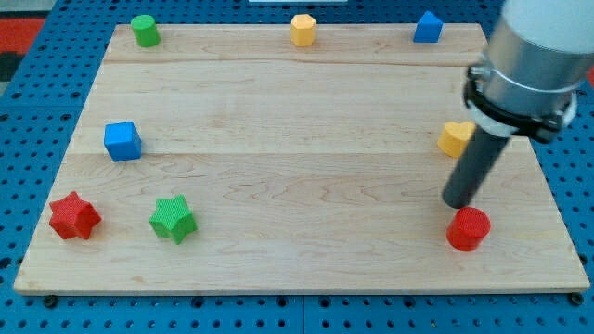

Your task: Move the green star to the bottom center

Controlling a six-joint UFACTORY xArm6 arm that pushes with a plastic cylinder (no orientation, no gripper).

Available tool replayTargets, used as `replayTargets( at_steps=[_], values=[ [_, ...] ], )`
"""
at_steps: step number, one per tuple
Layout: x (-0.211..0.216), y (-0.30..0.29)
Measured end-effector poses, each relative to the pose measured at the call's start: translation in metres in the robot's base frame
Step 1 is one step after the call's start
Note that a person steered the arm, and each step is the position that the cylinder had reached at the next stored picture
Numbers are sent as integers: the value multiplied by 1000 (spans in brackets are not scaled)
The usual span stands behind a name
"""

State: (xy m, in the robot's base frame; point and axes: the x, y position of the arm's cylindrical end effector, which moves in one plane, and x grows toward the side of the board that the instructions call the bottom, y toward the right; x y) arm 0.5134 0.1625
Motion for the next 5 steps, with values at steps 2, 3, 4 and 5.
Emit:
replayTargets(
  at_steps=[2, 3, 4, 5],
  values=[
    [-10, -162],
    [-16, -254],
    [-31, -330],
    [-15, -372]
  ],
)
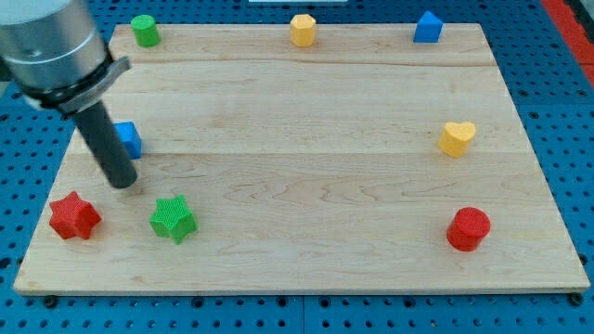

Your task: Move the green star to the bottom center

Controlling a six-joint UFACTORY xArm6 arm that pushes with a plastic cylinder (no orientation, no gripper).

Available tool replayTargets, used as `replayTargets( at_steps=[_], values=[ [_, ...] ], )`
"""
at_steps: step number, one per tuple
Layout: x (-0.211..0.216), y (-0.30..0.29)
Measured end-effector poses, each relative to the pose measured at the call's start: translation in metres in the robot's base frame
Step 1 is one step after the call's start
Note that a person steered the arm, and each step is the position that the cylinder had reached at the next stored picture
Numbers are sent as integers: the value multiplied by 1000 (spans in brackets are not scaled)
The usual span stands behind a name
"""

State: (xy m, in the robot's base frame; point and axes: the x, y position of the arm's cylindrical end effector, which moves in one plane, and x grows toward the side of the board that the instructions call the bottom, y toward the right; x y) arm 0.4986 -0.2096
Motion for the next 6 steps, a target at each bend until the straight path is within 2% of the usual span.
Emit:
replayTargets(
  at_steps=[1, 4, 5, 6],
  values=[
    [37, 17],
    [48, 121],
    [56, 144],
    [56, 144]
  ],
)
